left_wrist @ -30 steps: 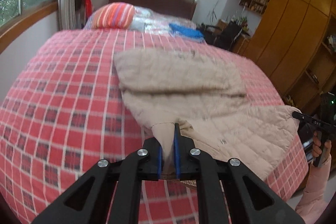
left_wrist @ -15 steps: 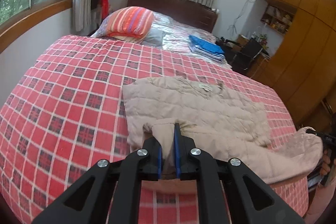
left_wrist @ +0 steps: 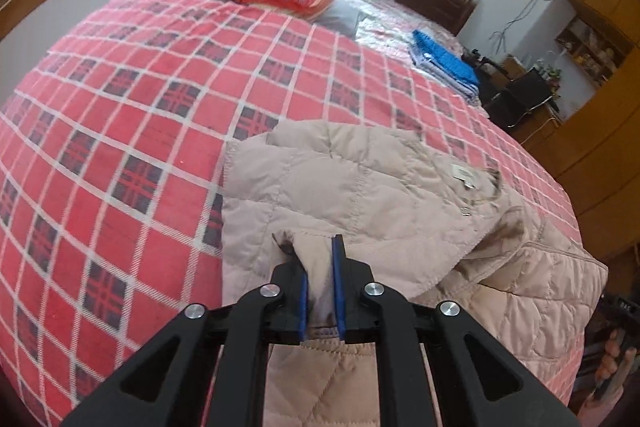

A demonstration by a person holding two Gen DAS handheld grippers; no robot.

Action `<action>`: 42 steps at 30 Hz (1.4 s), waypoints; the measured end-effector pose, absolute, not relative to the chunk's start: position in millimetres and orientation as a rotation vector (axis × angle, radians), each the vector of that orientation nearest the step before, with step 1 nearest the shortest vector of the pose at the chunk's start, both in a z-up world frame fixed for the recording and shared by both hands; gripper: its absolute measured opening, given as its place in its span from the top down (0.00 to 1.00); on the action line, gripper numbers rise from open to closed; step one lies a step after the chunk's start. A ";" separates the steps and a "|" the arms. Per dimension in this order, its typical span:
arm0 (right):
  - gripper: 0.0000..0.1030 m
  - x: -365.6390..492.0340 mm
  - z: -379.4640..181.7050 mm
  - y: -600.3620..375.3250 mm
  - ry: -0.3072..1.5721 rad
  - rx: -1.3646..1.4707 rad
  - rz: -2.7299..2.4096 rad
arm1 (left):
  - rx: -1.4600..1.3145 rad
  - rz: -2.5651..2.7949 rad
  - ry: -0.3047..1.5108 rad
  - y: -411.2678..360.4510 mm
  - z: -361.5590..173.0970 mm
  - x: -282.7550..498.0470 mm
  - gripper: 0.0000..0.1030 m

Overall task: Fold large clothes
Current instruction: 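Lift the hem with both tools and fold it up over the coat body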

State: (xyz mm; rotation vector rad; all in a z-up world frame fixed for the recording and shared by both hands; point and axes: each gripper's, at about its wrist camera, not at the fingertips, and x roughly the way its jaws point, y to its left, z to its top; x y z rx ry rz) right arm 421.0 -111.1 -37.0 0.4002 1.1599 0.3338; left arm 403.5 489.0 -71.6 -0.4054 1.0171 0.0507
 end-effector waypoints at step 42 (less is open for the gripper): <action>0.91 368.9 -34.1 -115.9 1.061 0.324 0.337 | -0.260 -0.076 0.809 469.1 -40.5 340.4 0.88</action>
